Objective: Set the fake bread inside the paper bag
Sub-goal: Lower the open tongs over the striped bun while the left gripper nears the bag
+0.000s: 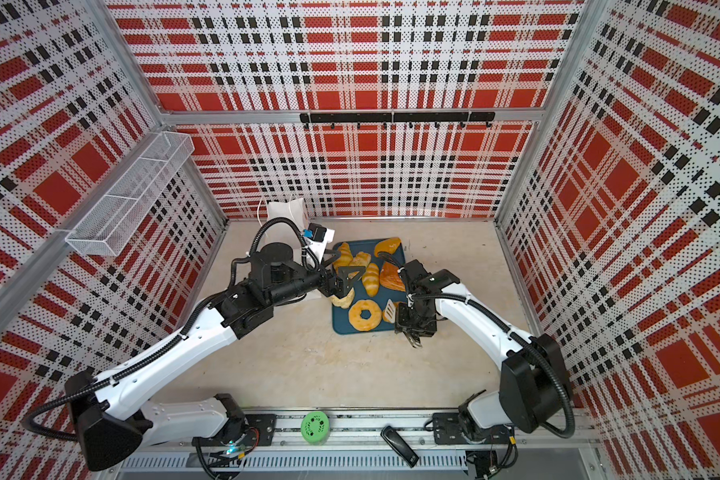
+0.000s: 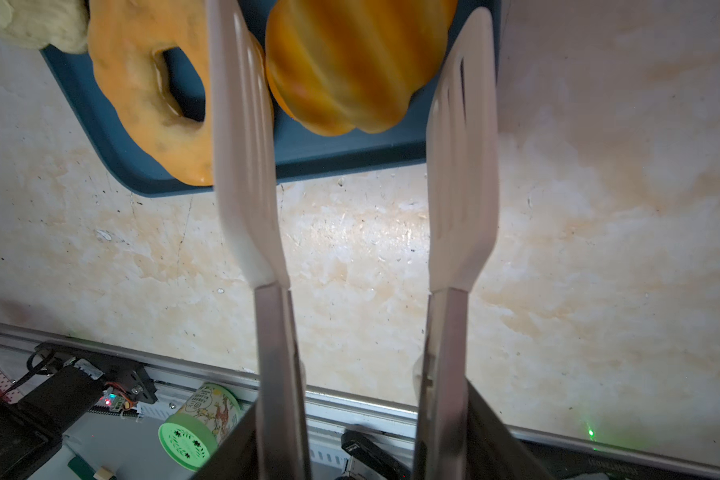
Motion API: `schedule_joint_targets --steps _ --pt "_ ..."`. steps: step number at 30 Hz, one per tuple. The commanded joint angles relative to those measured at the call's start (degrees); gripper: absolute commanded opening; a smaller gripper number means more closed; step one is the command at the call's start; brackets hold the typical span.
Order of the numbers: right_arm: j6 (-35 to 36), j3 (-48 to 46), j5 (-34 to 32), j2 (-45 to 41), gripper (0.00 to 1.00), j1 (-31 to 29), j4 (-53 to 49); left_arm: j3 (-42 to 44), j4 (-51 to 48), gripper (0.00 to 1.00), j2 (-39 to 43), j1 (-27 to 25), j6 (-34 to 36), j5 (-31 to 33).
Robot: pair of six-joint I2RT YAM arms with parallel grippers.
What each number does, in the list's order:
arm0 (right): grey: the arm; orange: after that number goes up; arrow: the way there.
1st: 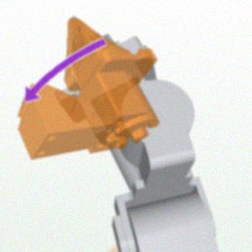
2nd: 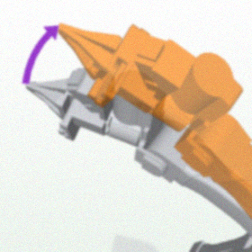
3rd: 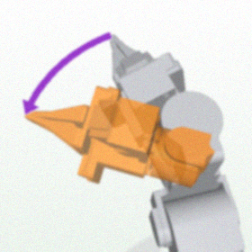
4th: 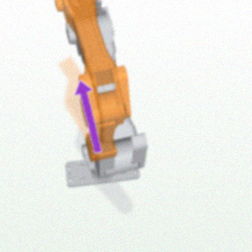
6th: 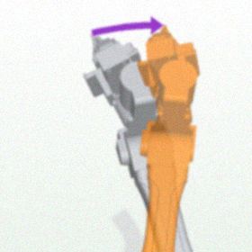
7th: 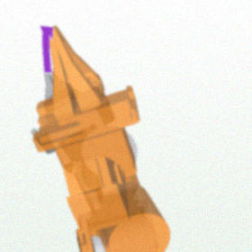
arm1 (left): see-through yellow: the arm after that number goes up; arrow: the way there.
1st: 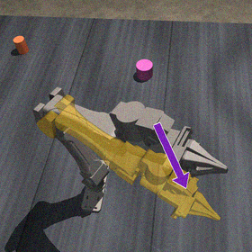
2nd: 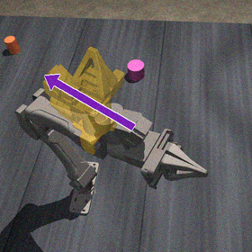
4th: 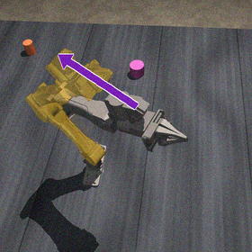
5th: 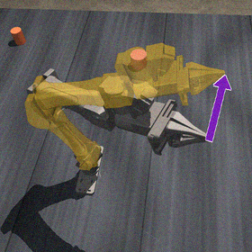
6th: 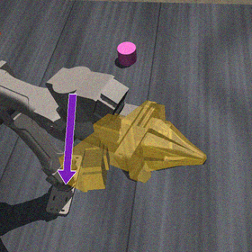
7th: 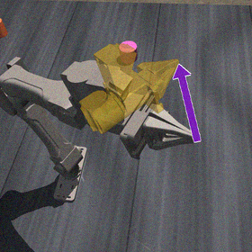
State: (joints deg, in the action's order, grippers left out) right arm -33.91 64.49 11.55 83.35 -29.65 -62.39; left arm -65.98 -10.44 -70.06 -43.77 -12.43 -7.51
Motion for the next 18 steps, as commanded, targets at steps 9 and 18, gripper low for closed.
schedule_joint_targets --steps 9,18 --pt "2.2 5.3 0.4 6.2 0.6 0.5 0.7 -0.4 -7.6 0.99 2.7 -1.1 3.7 6.0" --pt "7.7 12.3 -2.2 11.2 0.4 1.5 -6.0 -0.5 -10.7 0.99 4.9 -1.2 4.5 10.1"
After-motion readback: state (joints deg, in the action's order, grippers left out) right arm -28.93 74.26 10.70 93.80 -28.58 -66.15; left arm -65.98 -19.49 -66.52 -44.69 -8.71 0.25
